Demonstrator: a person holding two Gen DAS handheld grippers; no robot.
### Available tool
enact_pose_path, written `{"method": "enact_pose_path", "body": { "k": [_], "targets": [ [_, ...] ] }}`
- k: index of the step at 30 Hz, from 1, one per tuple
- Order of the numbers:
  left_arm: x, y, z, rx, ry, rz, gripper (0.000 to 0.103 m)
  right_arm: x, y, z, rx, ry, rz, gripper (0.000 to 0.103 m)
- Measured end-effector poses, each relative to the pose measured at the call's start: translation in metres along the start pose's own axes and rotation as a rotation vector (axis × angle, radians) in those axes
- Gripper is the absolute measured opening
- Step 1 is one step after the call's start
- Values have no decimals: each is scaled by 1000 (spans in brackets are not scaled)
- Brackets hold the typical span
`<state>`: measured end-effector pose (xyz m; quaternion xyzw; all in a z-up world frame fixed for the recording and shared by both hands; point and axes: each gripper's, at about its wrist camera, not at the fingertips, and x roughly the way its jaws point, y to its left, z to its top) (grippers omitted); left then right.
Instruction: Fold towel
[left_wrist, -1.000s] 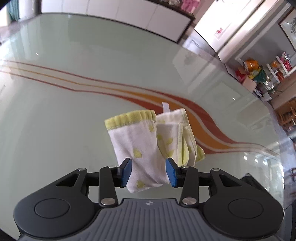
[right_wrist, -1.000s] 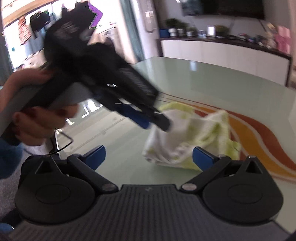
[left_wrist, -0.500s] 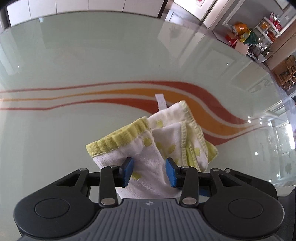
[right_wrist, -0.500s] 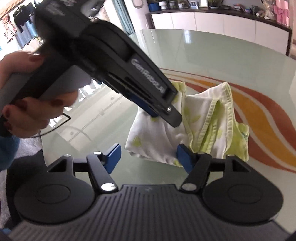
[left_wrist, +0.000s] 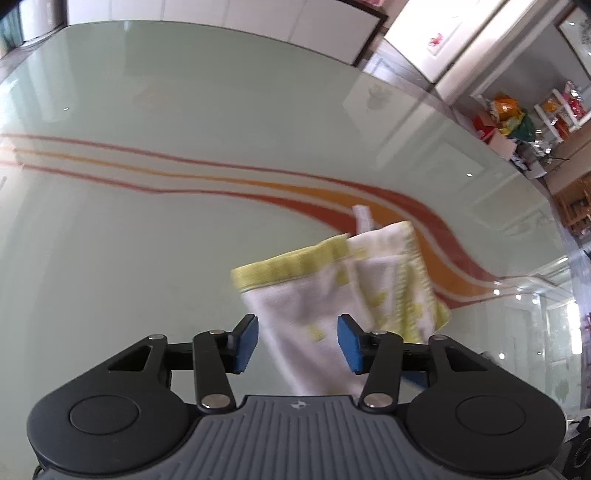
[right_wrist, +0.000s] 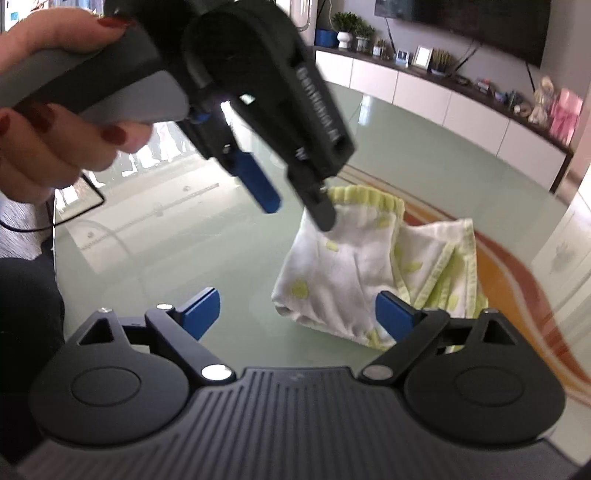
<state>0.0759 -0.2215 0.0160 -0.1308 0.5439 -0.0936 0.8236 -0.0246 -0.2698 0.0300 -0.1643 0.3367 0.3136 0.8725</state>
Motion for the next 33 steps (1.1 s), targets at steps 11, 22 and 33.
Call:
{"method": "enact_pose_path", "body": {
  "k": [11, 22, 33],
  "targets": [
    [-21, 30, -21, 19, -8, 32, 52, 31, -9, -13, 6, 79, -71, 84],
    [-28, 55, -40, 1, 9, 23, 52, 18, -27, -2, 51, 49, -84, 38],
    [-50, 38, -63, 90, 7, 55, 55, -35, -98, -35, 640, 57, 311, 23]
  ]
}}
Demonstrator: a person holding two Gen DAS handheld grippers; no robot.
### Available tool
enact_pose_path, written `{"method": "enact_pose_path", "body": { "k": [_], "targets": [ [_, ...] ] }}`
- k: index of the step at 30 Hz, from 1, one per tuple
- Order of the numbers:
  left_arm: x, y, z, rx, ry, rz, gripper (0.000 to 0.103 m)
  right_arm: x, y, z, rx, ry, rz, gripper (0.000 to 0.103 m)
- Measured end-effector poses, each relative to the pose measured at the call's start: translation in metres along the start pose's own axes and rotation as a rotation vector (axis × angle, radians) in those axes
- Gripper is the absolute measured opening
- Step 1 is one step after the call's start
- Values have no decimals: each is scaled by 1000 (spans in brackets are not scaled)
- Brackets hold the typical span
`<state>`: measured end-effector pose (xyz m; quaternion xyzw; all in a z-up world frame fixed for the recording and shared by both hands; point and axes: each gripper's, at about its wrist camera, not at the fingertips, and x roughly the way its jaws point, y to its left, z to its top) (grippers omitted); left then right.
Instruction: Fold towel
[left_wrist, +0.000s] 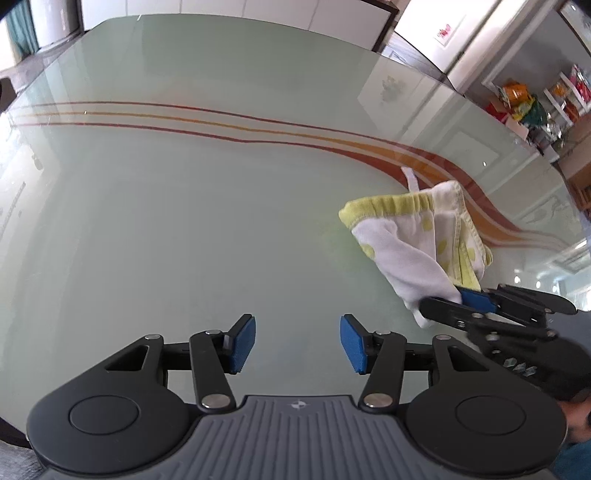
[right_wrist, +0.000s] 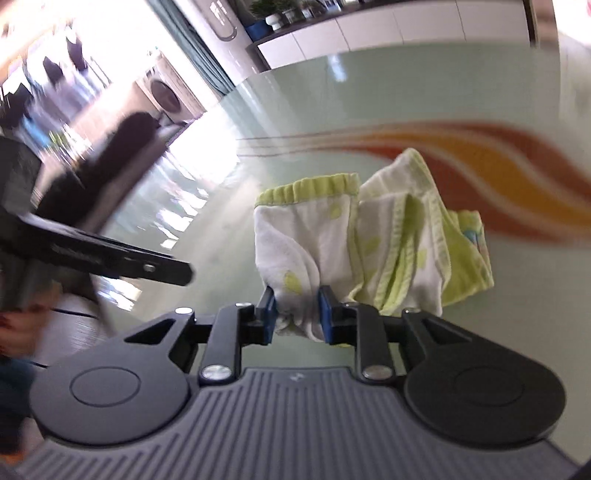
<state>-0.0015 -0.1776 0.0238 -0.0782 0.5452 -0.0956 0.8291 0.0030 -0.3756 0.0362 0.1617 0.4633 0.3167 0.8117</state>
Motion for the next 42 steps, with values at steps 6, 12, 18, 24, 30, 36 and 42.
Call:
{"method": "enact_pose_path", "body": {
  "k": [6, 12, 18, 24, 30, 36, 42],
  "targets": [
    [-5, -31, -12, 118, 19, 6, 55, -30, -40, 1, 248, -28, 185, 23],
    [-7, -73, -9, 223, 15, -35, 55, -51, -79, -11, 446, -98, 264, 23],
    [-5, -119, 0, 346, 0, -92, 56, -58, -109, -27, 630, -155, 353, 23],
    [0, -153, 10, 420, -38, -170, 56, -45, -129, -46, 805, -197, 434, 23],
    [10, -167, 14, 490, -24, -151, 56, -44, -143, -71, 986, -268, 522, 23],
    [12, -173, 5, 512, -22, -100, 60, -51, -147, -77, 1108, -335, 529, 23],
    [22, -185, 11, 519, -29, -99, 60, -48, -146, -89, 1251, -397, 524, 22]
  ]
}}
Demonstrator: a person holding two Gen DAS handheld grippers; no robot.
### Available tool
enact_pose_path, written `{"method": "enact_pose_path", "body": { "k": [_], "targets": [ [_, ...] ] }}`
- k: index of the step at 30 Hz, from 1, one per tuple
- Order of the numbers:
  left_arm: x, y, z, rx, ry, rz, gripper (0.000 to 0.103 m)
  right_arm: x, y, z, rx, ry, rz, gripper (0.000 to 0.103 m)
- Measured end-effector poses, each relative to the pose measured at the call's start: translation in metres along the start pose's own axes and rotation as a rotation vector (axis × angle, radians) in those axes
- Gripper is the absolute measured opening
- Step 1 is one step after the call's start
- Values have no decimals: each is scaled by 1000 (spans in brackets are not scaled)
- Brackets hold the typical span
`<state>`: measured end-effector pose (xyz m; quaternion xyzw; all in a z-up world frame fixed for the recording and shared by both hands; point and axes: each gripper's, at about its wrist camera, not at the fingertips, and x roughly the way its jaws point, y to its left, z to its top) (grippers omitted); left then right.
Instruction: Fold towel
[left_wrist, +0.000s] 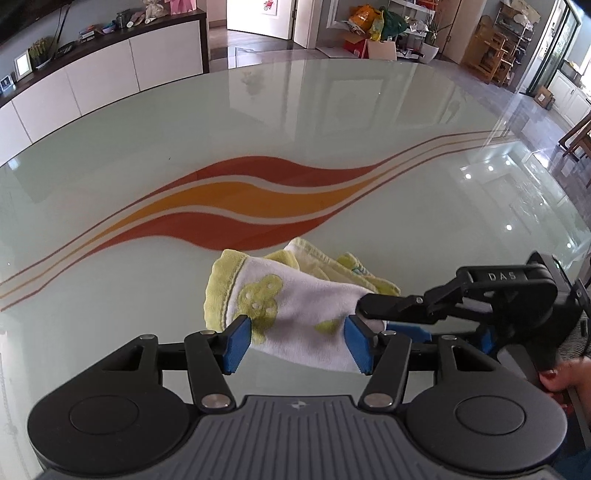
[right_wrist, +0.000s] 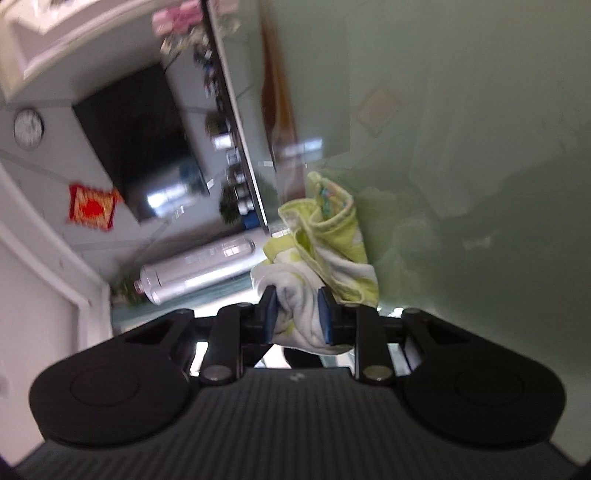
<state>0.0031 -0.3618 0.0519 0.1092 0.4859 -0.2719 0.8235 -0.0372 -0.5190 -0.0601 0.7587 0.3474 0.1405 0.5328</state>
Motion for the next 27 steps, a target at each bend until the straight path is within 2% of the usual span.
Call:
{"method": "enact_pose_path", "body": {
  "k": [6, 10, 12, 13, 15, 17, 20, 23, 27],
  "targets": [
    [9, -2, 12, -15, 5, -29, 60, -15, -19, -3, 123, -79, 47, 22],
    [19, -6, 18, 2, 12, -29, 60, -16, -26, -7, 158, -99, 64, 24],
    [21, -7, 20, 7, 18, -29, 60, -17, -26, -7, 158, -91, 68, 28],
    [23, -6, 20, 9, 20, -31, 60, -15, -23, -6, 152, -88, 69, 33],
    [28, -6, 23, 10, 27, -38, 60, -18, -18, -5, 126, -84, 72, 44],
    [32, -6, 25, 10, 36, -46, 60, -24, -13, -4, 104, -86, 72, 58],
    [37, -7, 29, 18, 49, -48, 60, -30, -7, -5, 70, -93, 67, 69],
    [42, -11, 31, 47, 59, -38, 60, -36, -2, -7, 30, -94, 53, 74],
    [47, -16, 34, 69, 73, -26, 61, -51, 18, -12, -146, -103, -45, 75]
  ]
}}
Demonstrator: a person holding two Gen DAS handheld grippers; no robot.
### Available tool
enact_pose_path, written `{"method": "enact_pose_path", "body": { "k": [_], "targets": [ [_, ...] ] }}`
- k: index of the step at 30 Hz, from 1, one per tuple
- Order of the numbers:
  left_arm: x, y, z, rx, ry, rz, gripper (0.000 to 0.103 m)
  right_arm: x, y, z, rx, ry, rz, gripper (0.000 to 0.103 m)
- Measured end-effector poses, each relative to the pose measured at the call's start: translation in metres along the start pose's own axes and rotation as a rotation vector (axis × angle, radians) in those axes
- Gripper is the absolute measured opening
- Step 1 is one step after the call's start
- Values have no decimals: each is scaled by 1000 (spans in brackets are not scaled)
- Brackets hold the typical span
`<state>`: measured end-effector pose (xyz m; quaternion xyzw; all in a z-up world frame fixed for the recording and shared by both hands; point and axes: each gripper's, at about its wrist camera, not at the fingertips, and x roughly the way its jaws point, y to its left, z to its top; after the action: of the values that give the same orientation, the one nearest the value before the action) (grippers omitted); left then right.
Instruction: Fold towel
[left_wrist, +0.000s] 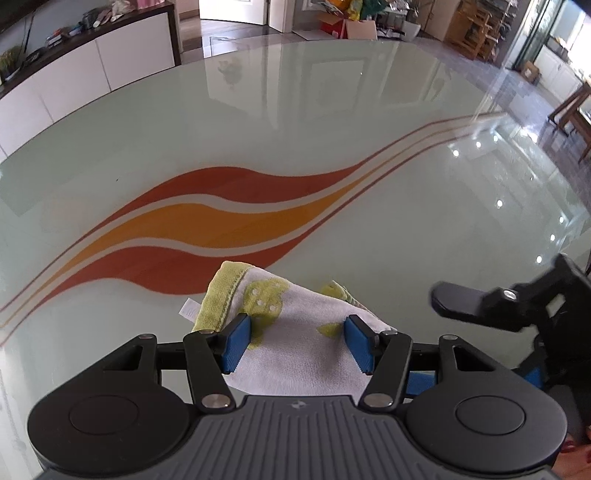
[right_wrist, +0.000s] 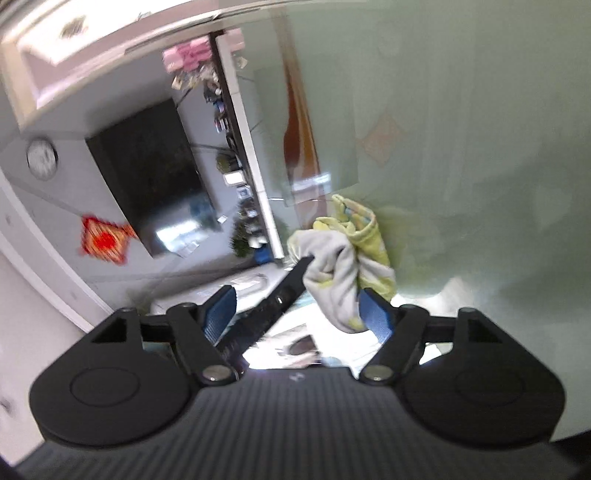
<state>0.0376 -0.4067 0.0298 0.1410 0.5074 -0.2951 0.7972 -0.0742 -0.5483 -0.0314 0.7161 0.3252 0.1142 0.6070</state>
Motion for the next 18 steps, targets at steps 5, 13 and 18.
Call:
{"method": "enact_pose_path", "body": {
  "k": [5, 13, 18],
  "targets": [
    [2, 6, 6, -30, 21, -28, 61, -13, 51, -17, -625, 49, -198, 42],
    [8, 1, 18, -19, 77, -17, 61, 27, 97, -82, -1486, 137, -338, 41],
    [8, 4, 22, -34, 97, -26, 61, 62, 95, -91, -1611, 197, -369, 42]
  ]
}}
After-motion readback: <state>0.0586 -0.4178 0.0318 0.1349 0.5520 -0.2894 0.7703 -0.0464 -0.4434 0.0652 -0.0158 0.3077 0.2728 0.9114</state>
